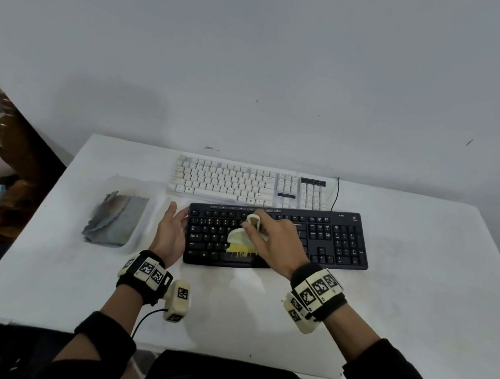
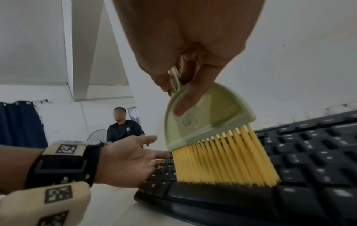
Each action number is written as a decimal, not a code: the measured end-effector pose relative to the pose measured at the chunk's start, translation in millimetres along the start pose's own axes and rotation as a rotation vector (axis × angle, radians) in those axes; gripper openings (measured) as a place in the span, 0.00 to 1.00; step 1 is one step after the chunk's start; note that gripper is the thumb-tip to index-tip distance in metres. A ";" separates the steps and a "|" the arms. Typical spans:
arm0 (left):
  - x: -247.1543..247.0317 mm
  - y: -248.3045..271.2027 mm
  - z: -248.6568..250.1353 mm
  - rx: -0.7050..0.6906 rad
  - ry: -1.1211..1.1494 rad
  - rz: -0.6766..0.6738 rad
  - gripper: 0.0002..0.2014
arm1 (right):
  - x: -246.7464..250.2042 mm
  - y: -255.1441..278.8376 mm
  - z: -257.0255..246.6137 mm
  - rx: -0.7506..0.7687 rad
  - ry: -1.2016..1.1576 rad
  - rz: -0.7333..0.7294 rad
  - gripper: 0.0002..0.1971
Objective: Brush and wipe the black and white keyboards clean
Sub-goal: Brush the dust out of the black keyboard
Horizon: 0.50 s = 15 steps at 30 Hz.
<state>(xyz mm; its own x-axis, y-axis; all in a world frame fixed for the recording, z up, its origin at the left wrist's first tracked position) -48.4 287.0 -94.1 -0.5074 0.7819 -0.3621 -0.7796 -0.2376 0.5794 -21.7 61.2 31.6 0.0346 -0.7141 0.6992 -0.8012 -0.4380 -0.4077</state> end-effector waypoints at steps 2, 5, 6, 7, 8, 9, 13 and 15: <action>0.7 -1.2 -0.6 0.005 -0.001 0.011 0.33 | -1.6 -1.4 -7.4 -0.014 -0.052 0.003 0.15; 1.8 -3.5 -1.2 0.000 -0.006 0.010 0.33 | -12.2 -4.4 -22.0 -0.020 -0.144 0.010 0.15; 1.9 -3.7 -0.8 -0.006 -0.008 0.009 0.33 | -16.9 -5.1 -26.5 -0.020 -0.166 0.004 0.15; 1.9 -3.6 -0.4 -0.011 -0.008 0.006 0.33 | -21.9 -5.1 -30.4 -0.017 -0.184 -0.009 0.15; 1.7 -3.2 -0.3 -0.014 -0.011 0.003 0.33 | -26.5 -4.5 -33.9 -0.008 -0.188 -0.025 0.14; 1.5 -2.4 -0.4 -0.017 -0.014 0.003 0.33 | -30.4 -2.9 -37.4 0.013 -0.175 -0.042 0.13; 1.3 -1.8 -0.8 -0.015 -0.012 0.001 0.33 | -29.7 3.6 -41.8 0.090 -0.100 -0.060 0.10; 1.1 -1.8 -0.3 -0.012 -0.010 0.007 0.33 | -22.8 5.9 -34.5 0.075 -0.079 -0.039 0.10</action>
<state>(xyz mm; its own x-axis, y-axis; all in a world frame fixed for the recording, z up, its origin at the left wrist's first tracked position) -47.6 288.1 -95.8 -0.5093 0.7859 -0.3506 -0.7805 -0.2503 0.5729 -47.8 93.7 33.5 0.1141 -0.7353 0.6681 -0.7516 -0.5036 -0.4260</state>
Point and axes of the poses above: each hand's wrist, its own y-axis away from the middle knuckle, its own x-axis out of the back of the hand, z = x × y, the point moved 7 cm from there along -y, towards the middle knuckle, and after that the axes turned 6 degrees about z, right-handed, at the moved point
